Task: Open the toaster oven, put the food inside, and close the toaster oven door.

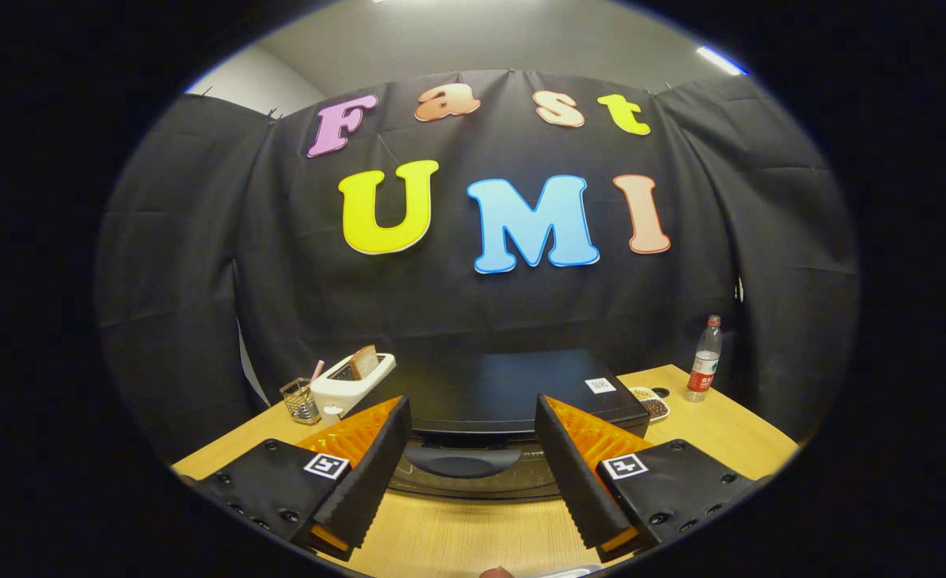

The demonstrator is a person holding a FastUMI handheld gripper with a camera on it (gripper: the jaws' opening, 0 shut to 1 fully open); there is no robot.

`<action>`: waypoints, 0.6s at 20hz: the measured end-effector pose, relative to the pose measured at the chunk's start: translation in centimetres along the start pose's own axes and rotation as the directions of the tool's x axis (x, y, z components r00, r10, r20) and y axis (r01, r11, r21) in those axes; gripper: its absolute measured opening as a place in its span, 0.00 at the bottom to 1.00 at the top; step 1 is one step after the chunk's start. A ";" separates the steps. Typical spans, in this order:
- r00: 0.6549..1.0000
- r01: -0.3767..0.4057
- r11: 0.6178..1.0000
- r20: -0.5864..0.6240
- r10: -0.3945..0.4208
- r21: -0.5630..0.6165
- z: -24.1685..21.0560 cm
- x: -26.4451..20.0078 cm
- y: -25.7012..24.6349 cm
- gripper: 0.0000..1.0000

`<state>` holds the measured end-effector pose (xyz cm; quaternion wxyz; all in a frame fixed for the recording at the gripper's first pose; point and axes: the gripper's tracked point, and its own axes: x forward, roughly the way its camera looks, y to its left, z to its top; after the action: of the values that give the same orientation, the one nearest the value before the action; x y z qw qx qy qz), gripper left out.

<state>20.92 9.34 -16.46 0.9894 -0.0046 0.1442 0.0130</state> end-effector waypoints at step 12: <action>0.988 0.065 0.998 -0.141 -0.065 -0.007 -5.3 4.7 0.0 0.99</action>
<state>23.89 9.34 -22.86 0.9767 -0.0115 0.2134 -0.0196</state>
